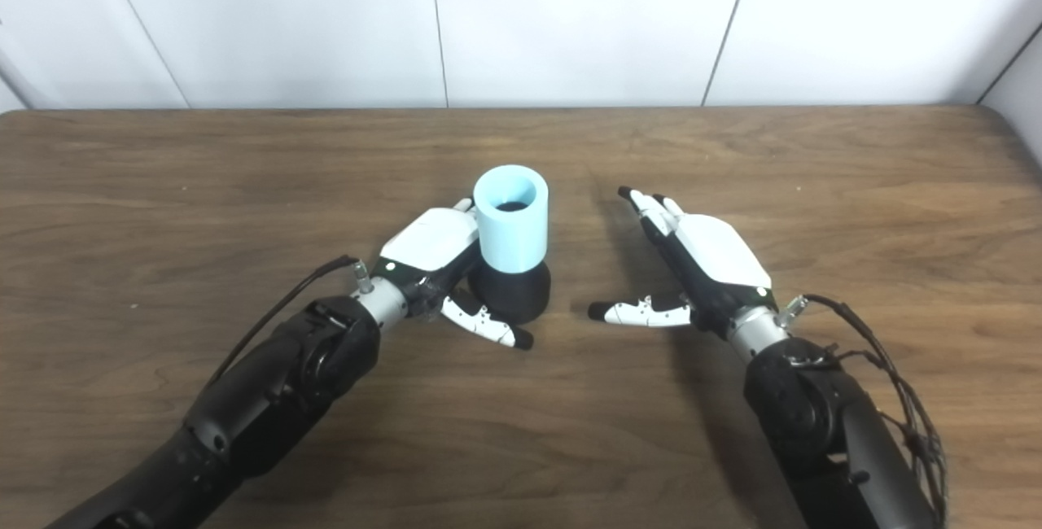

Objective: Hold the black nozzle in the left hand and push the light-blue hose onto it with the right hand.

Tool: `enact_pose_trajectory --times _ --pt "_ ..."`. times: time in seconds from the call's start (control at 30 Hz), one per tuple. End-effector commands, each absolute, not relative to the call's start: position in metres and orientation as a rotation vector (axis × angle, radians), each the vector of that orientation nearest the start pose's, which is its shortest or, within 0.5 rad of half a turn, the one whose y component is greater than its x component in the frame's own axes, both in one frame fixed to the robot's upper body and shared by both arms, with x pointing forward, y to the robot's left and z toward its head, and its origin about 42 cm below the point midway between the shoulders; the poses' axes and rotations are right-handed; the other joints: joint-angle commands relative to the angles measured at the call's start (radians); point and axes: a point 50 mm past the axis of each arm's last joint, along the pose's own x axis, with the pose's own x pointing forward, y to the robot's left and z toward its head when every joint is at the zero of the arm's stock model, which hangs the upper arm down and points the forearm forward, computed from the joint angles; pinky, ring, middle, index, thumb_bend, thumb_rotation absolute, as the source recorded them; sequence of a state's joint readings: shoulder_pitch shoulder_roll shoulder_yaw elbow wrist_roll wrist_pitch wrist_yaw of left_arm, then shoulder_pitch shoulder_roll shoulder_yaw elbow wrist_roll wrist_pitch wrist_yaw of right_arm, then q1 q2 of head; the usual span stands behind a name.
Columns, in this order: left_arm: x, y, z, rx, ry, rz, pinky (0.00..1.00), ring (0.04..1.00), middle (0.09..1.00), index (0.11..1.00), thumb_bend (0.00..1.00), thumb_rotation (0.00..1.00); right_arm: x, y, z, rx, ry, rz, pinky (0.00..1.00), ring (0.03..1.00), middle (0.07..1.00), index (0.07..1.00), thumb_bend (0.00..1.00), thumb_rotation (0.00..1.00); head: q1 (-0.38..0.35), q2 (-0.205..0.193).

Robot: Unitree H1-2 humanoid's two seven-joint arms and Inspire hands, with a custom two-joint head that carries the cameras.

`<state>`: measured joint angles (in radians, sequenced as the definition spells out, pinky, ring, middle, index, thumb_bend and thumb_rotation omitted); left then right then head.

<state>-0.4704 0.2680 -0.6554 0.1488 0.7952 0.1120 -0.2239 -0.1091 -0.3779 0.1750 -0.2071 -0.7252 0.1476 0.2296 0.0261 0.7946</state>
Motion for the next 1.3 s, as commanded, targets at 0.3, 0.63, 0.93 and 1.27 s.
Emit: enact_pose_trajectory --times 0.3,0.63,0.93,1.27 --pt "0.373 0.201 0.119 1.399 0.201 -0.633 1.00 1.000 1.000 1.000 0.99 0.28 0.316 -0.264 0.205 -1.099 -0.262 0.209 0.96 0.978 0.982 1.000 0.86 0.42 0.005 -0.003" --pt "0.371 0.232 0.140 1.364 0.241 -0.582 0.99 1.000 0.996 0.983 0.96 0.23 0.319 -0.264 0.205 -1.094 -0.271 0.220 0.95 0.974 0.982 1.000 0.92 0.39 0.011 -0.008" --pt "0.366 0.250 0.156 1.271 0.244 -0.521 0.89 0.973 0.962 0.954 0.92 0.19 0.319 -0.265 0.205 -1.076 -0.272 0.234 0.94 0.968 0.981 1.000 0.94 0.37 0.014 -0.010" --pt "0.351 0.241 0.154 0.035 0.025 -0.094 0.40 0.513 0.568 0.499 0.51 0.05 0.322 -0.253 0.187 -0.436 -0.203 -0.028 0.45 0.554 0.641 0.674 0.41 0.17 0.005 -0.015"
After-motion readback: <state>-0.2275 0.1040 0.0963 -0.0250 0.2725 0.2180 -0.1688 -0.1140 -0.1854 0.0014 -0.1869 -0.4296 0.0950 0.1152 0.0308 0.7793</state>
